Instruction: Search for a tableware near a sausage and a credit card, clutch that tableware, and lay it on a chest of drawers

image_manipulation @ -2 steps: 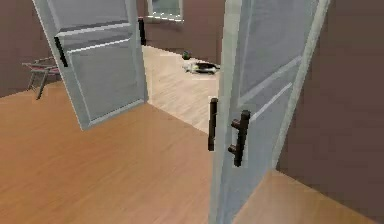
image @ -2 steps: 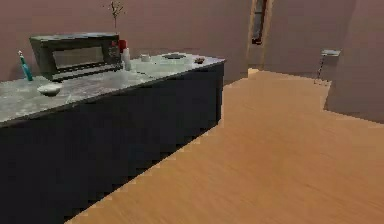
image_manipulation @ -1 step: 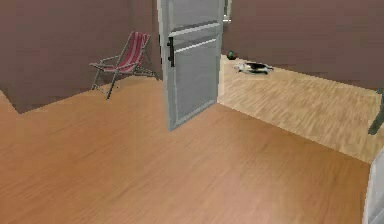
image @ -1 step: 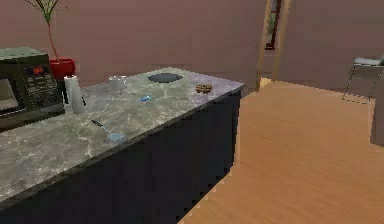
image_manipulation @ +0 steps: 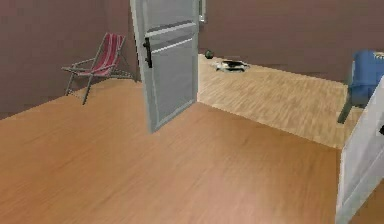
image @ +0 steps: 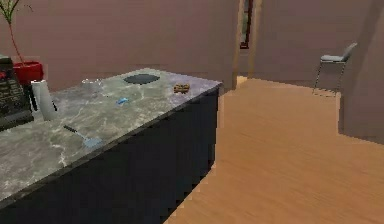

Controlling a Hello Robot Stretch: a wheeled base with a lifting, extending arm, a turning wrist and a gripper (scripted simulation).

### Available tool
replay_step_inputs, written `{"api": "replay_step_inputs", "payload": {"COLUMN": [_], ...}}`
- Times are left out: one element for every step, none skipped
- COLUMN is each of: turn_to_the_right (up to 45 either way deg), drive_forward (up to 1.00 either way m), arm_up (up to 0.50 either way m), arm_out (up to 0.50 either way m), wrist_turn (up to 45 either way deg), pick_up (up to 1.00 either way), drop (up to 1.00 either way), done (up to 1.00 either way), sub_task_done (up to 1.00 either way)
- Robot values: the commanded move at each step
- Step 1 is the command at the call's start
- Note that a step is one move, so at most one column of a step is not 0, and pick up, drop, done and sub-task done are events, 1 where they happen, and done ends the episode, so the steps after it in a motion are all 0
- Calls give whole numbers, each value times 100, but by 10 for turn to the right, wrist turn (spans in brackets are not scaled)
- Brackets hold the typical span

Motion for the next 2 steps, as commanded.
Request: {"api": "replay_step_inputs", "payload": {"turn_to_the_right": [0,330], "drive_forward": [30,0], "arm_up": [0,0], "arm_out": [0,0], "wrist_turn": [0,0], "pick_up": [0,0], "drop": [0,0], "done": [0,0], "sub_task_done": [0,0]}}
